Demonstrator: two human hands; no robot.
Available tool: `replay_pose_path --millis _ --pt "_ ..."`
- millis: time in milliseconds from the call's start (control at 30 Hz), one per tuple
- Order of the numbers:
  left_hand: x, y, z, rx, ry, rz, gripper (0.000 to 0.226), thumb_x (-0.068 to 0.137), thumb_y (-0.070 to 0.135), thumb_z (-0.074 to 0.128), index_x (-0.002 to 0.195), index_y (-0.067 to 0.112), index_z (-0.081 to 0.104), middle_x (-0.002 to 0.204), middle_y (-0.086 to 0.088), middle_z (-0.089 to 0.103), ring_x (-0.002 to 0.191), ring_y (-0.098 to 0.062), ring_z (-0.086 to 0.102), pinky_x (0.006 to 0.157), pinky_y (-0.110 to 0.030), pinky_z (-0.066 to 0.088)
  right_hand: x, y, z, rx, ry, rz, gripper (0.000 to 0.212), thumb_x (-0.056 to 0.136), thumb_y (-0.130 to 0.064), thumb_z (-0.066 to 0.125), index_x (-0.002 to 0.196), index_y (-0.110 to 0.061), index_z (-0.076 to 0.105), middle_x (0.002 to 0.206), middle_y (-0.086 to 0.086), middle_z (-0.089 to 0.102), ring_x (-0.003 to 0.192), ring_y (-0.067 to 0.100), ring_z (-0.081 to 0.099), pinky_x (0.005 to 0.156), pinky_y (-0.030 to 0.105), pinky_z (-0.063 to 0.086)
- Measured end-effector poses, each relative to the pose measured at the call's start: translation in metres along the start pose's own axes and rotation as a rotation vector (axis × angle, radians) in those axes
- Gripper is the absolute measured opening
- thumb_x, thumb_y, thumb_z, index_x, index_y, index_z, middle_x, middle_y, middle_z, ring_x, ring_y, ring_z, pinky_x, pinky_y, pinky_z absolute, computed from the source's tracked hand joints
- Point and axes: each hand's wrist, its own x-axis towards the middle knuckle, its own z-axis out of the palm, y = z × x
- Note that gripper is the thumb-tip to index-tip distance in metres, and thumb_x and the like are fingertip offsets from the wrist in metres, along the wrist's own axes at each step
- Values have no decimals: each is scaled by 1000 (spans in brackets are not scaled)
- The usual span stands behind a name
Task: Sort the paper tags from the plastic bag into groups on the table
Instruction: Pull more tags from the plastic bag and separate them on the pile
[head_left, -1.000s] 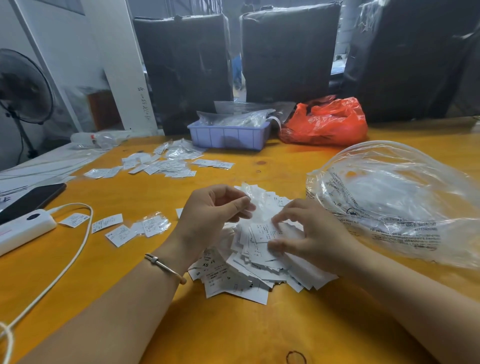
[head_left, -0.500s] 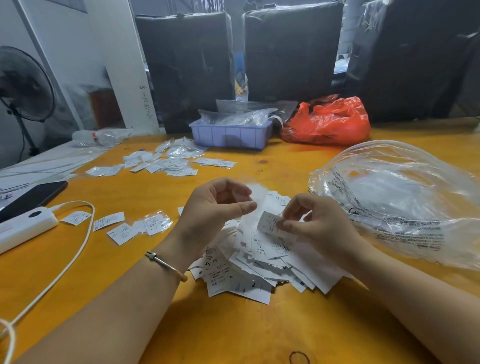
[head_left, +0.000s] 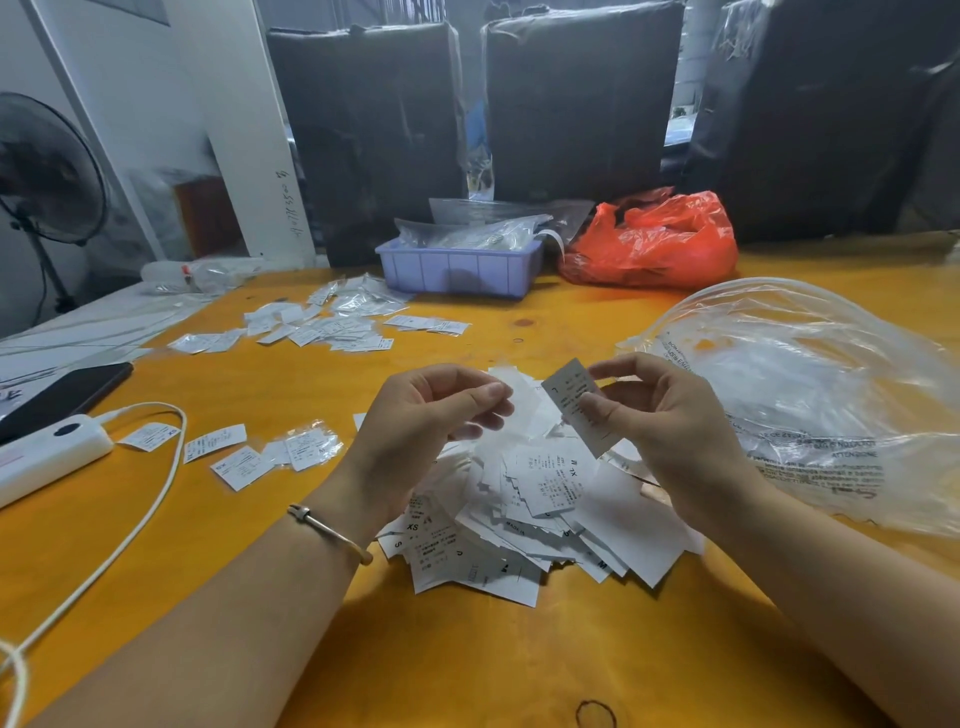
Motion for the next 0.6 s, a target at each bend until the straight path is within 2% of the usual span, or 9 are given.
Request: replay_pose_path --millis 67,167,300,467,600 --pt "0 0 1 18 -5 7 7 85 18 71 85 15 78 86 -7 77 78 -15 71 72 -24 56 -1 -4 -1 60 9 37 16 80 -6 72 94 -13 69 79 3 76 69 12 70 62 19 54" --pt "0 0 2 13 -1 15 16 75 26 75 84 13 76 80 -6 76 72 -14 69 69 -22 55 -3 -11 -3 85 0 92 12 75 -18 74 86 -13 71 79 5 76 68 11 69 60 23 49" --pt "-1 -1 1 -8 -26 39 20 72 28 74 84 12 74 77 -5 74 72 -14 67 70 -24 55 -6 -16 -2 80 18 140 21 62 -34 73 74 -16 71 73 1 75 58 3 60 58 23 42" --pt "-2 1 1 -13 -137 58 16 78 29 70 86 16 76 84 -7 75 78 -15 69 72 -22 55 -8 -18 0 129 -15 177 16 59 -30 74 60 -15 70 68 5 72 47 3 49 47 14 37" --pt "-2 0 1 -17 -142 62 16 78 26 71 87 14 76 83 -8 74 77 -17 68 74 -25 55 -7 -19 0 125 -28 191 15 60 -31 74 52 -21 68 71 9 72 55 13 47 48 18 35"
